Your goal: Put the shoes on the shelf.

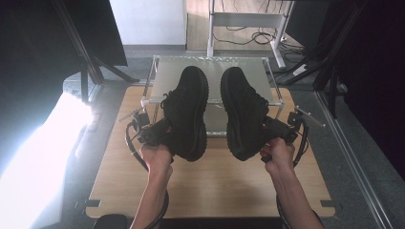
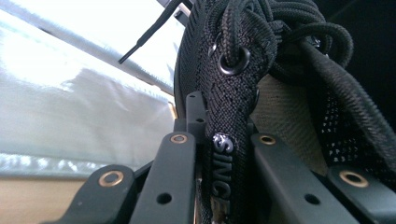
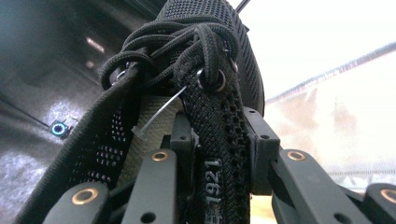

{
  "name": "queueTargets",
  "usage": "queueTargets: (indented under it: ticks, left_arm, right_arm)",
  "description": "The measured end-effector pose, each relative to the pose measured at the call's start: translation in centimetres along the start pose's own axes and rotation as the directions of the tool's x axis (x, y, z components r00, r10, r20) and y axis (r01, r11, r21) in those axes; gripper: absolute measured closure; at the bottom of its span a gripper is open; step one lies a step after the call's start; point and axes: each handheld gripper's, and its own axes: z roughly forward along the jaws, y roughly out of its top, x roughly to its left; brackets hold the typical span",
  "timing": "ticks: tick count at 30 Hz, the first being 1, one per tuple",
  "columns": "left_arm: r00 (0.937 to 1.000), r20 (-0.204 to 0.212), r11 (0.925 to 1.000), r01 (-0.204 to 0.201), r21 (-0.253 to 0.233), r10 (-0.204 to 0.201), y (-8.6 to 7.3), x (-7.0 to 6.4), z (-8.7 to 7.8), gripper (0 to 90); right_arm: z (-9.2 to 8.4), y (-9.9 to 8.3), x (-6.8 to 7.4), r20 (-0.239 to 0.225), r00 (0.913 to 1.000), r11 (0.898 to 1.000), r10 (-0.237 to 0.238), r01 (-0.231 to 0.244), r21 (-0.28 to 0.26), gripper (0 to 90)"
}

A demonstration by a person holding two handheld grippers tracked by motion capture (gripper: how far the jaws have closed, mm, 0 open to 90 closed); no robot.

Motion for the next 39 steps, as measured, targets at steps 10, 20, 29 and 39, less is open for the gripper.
queueTargets:
  ticks: [10, 20, 29, 39]
  left_arm:
    - [0.9990, -0.044, 0.9999, 0.006, -0.012, -0.007, 3.0, -0.5, 2.5, 83.9]
    - [0.9946, -0.101, 0.9996, 0.020, -0.018, -0.021, 5.8, -0.4, 5.1, 83.7]
    - [0.9890, -0.145, 0.9996, 0.029, 0.001, -0.028, 7.6, 0.3, 6.7, 83.5]
    - [0.9820, -0.188, 0.9988, 0.022, 0.044, -0.014, 9.1, 0.1, 8.8, 83.4]
  right_arm:
    - [2.4, 2.5, -0.3, 0.039, 0.9990, 1.000, 0.020, -0.019, -0.022, 70.2]
    - [5.0, 4.6, -0.3, 0.082, 0.9966, 1.000, 0.013, -0.011, -0.026, 70.1]
    - [6.8, 6.4, -1.0, 0.132, 0.9904, 0.999, 0.039, -0.034, -0.042, 70.0]
    - [8.7, 7.8, -1.4, 0.185, 0.9819, 0.999, 0.041, -0.034, -0.042, 69.9]
